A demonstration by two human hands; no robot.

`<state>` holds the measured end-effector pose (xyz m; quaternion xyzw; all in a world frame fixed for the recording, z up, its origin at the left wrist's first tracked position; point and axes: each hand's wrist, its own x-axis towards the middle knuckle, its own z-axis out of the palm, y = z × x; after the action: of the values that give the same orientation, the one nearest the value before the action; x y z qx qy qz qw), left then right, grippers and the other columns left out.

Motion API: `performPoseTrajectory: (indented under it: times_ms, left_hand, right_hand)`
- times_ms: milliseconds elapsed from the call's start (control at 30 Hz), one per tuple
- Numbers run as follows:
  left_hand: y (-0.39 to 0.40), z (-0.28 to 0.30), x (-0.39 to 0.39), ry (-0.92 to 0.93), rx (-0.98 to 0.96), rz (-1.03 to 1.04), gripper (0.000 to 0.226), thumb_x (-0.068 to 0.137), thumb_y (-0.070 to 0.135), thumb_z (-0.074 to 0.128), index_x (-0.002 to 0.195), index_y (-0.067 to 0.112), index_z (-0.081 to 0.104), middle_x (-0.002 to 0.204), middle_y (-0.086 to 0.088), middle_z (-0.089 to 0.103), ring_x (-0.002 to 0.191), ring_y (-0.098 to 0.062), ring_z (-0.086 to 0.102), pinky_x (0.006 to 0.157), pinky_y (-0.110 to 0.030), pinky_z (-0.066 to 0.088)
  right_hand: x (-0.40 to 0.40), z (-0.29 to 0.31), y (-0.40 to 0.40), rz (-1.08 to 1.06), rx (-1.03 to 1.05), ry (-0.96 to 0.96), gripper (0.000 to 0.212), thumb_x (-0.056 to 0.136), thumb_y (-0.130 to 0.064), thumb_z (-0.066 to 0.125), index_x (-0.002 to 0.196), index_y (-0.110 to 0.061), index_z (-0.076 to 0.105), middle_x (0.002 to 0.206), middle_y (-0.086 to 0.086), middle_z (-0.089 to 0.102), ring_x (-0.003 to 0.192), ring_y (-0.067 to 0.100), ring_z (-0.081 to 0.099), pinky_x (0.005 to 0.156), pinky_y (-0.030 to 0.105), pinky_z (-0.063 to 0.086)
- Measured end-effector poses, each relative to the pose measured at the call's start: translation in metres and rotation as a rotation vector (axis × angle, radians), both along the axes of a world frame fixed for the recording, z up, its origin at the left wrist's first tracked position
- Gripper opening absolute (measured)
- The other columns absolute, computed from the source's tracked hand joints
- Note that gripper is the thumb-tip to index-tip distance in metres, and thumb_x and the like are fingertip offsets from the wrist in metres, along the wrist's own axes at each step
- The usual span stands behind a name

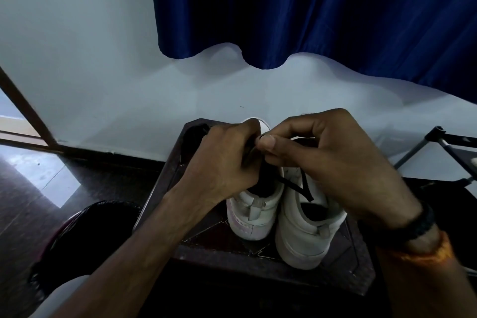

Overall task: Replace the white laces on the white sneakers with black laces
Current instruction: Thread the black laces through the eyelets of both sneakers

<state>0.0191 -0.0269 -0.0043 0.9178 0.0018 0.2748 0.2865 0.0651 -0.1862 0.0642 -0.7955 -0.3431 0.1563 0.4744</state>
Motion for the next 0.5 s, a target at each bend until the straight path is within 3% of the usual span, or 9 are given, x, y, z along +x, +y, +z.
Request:
performPoseTrajectory:
  times_ms: [67, 167, 300, 333, 400, 467, 500]
  left_hand:
    - [0.001, 0.0, 0.0, 0.024, -0.031, 0.007, 0.011, 0.072, 0.024, 0.053, 0.073, 0.026, 0.043, 0.054, 0.009, 0.046, 0.054, -0.012, 0.046, 0.052, -0.029, 0.035]
    - [0.005, -0.004, 0.002, 0.058, -0.127, 0.01, 0.009, 0.077, 0.028, 0.059, 0.083, 0.021, 0.062, 0.072, 0.008, 0.067, 0.07, -0.012, 0.064, 0.063, -0.035, 0.052]
    - [0.009, -0.007, 0.005, 0.057, -0.256, -0.001, 0.012, 0.079, 0.028, 0.065, 0.087, 0.021, 0.071, 0.083, 0.009, 0.074, 0.081, -0.005, 0.07, 0.072, -0.035, 0.058]
    - [0.009, -0.008, 0.005, 0.055, -0.279, -0.002, 0.01, 0.08, 0.026, 0.067, 0.088, 0.021, 0.07, 0.085, 0.009, 0.075, 0.083, -0.005, 0.07, 0.074, -0.036, 0.058]
    - [0.009, -0.008, 0.005, 0.048, -0.322, -0.006, 0.01, 0.082, 0.018, 0.073, 0.088, 0.02, 0.065, 0.087, 0.009, 0.075, 0.085, -0.004, 0.071, 0.076, -0.036, 0.059]
    - [0.009, -0.009, 0.005, 0.043, -0.351, -0.009, 0.015, 0.083, 0.012, 0.075, 0.087, 0.018, 0.061, 0.088, 0.008, 0.075, 0.086, -0.005, 0.071, 0.077, -0.034, 0.058]
    - [0.009, -0.009, 0.005, 0.04, -0.364, -0.006, 0.016, 0.083, 0.011, 0.075, 0.085, 0.017, 0.06, 0.087, 0.007, 0.074, 0.087, -0.005, 0.071, 0.078, -0.032, 0.058]
  right_hand:
    - [0.005, -0.002, -0.001, -0.007, -0.07, -0.046, 0.007, 0.089, -0.033, 0.074, 0.087, -0.03, 0.08, 0.088, -0.009, 0.077, 0.088, 0.01, 0.074, 0.086, 0.044, 0.059]
    - [0.009, -0.009, 0.0, -0.029, -0.388, -0.347, 0.006, 0.085, -0.039, 0.072, 0.083, -0.04, 0.078, 0.089, -0.016, 0.071, 0.09, 0.003, 0.063, 0.082, 0.037, 0.055]
    - [0.006, -0.022, 0.011, -0.061, -0.675, -0.684, 0.014, 0.084, -0.033, 0.065, 0.091, -0.033, 0.077, 0.097, -0.007, 0.056, 0.098, 0.018, 0.052, 0.077, 0.038, 0.049]
    - [0.005, -0.025, 0.014, -0.073, -0.702, -0.744, 0.015, 0.084, -0.03, 0.063, 0.092, -0.028, 0.076, 0.096, -0.004, 0.053, 0.096, 0.02, 0.05, 0.073, 0.035, 0.047]
    - [0.002, -0.031, 0.019, -0.128, -0.658, -0.852, 0.012, 0.071, -0.02, 0.074, 0.073, -0.012, 0.064, 0.081, 0.003, 0.049, 0.079, 0.024, 0.05, 0.055, 0.031, 0.035]
    - [-0.005, -0.03, 0.022, -0.106, -0.577, -0.839, 0.043, 0.045, -0.008, 0.084, 0.058, -0.017, 0.045, 0.063, 0.006, 0.049, 0.058, 0.029, 0.051, 0.047, 0.022, 0.013]
    - [-0.006, -0.032, 0.024, -0.09, -0.56, -0.89, 0.04, 0.041, -0.006, 0.084, 0.055, -0.016, 0.047, 0.061, 0.006, 0.048, 0.056, 0.029, 0.051, 0.048, 0.021, 0.006]
